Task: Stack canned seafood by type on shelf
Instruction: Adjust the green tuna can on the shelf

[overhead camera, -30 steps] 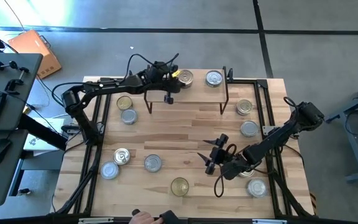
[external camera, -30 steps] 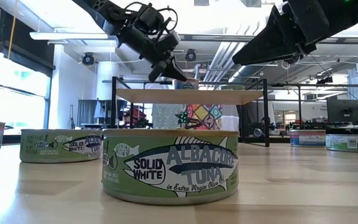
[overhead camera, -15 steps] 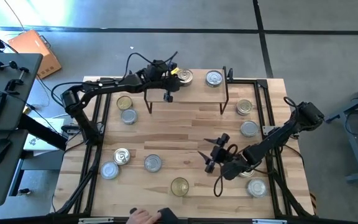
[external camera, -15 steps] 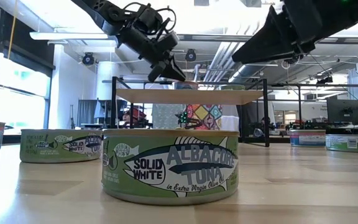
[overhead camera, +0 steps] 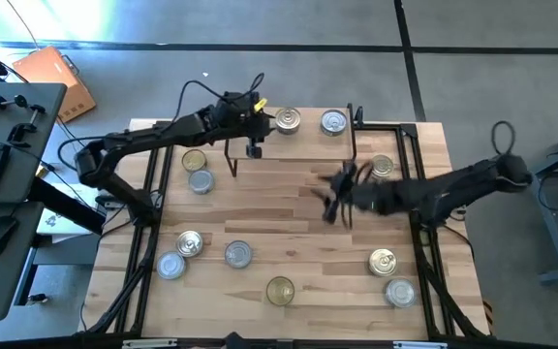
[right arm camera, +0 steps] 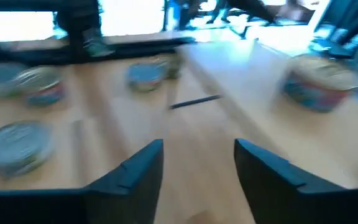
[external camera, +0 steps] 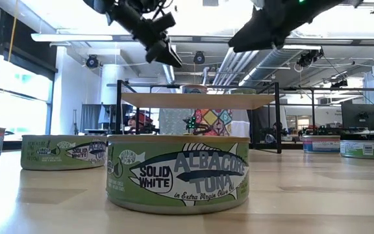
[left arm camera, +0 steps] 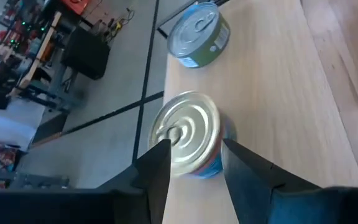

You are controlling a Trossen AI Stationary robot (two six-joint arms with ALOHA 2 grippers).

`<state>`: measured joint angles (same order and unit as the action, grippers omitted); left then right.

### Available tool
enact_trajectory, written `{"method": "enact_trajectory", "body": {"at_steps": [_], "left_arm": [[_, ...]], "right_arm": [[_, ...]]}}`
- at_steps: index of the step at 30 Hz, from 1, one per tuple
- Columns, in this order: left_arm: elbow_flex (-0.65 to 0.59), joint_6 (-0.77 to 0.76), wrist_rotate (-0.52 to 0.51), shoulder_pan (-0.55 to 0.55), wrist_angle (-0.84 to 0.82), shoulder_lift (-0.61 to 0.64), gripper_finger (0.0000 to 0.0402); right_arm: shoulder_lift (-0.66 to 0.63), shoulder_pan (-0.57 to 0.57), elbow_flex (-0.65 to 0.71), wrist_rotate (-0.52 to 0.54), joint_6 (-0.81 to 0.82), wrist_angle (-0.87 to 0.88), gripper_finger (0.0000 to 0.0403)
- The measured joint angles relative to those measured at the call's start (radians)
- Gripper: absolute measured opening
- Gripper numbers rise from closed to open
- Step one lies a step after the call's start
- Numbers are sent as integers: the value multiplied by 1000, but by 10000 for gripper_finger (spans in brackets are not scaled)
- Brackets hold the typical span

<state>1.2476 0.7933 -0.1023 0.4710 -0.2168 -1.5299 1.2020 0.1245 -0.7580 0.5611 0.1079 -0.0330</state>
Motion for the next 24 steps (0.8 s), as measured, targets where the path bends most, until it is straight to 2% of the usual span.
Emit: {"method": "enact_trajectory", "body": {"at_steps": [4, 7, 11, 14, 18, 21, 24], "left_arm": [[-27, -59, 66, 39, -1, 42, 136], [-46, -95, 114, 61, 0, 49, 136], [-79, -136, 123, 62, 30, 49, 136], [-114, -178, 124, 40, 53, 48, 136], [-165, -212, 122, -12, 88, 48, 136], [-196, -242, 100, -52, 96, 54, 136], [-213, -276, 35, -98, 114, 59, 136]], "right_arm": [[-34, -213, -50, -132, -77, 70, 137], [-18, -356, -118, -167, -114, 162, 106], [21, -525, -203, -203, -149, 286, 72], [62, -627, -249, -286, -176, 356, 52], [132, -714, -261, -437, -252, 366, 30], [176, -732, -262, -451, -293, 357, 18], [206, -734, -266, -450, -310, 336, 9]]}}
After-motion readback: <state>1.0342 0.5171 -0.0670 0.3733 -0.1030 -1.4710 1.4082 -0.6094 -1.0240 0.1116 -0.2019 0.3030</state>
